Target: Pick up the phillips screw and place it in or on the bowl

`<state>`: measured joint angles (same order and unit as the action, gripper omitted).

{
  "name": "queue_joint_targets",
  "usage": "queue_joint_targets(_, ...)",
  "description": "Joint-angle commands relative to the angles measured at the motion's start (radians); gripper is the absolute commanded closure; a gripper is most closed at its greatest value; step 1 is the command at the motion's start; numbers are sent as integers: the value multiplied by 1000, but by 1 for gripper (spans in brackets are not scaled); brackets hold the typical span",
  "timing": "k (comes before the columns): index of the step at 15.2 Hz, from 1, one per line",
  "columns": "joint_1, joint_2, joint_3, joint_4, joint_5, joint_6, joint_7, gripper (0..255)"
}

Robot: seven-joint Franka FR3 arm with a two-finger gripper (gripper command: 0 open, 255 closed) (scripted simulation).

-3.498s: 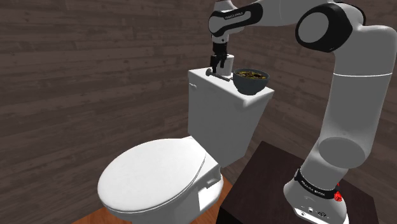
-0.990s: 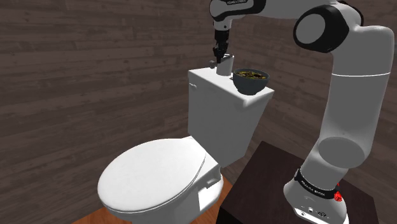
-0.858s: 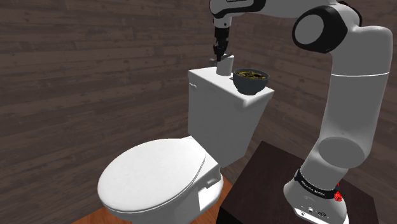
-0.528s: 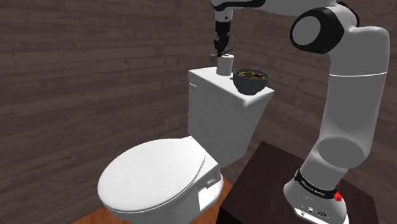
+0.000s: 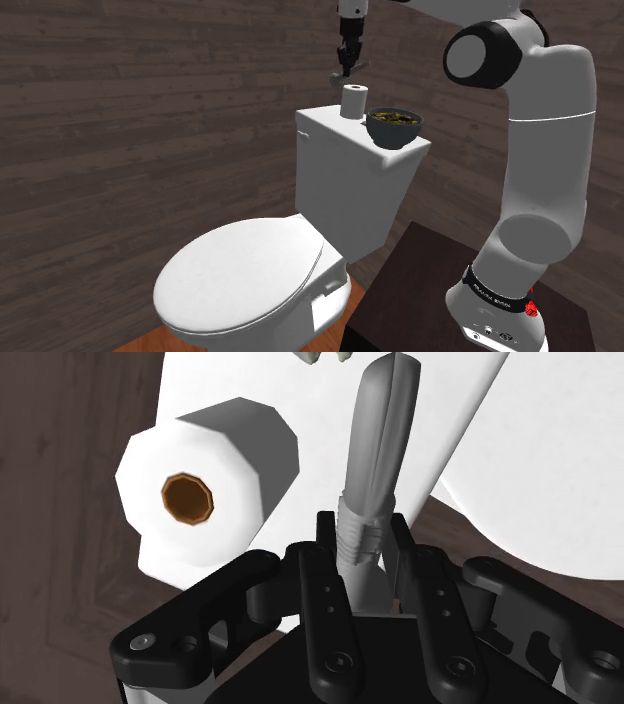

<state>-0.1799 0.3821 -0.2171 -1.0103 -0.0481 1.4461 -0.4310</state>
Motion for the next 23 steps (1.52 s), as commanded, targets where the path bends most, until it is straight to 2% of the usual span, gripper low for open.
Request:
queue_joint_targets(1, -4, 13, -1, 36, 3, -24, -5, 255)
queue_joint_targets(3, 17, -117, -4, -154, -23, 38, 3, 255)
queue_joint_targets(5, 30, -225, -5, -300, -47, 77, 11, 255)
queue_joint_targets(11, 43, -500, 2, -624, -107, 131, 32, 255)
queue_joint_targets(17, 32, -765, 16, -876, -157, 121, 43, 255)
queue_joint_targets(23, 29, -787, 13, -978, -163, 200, 55, 255)
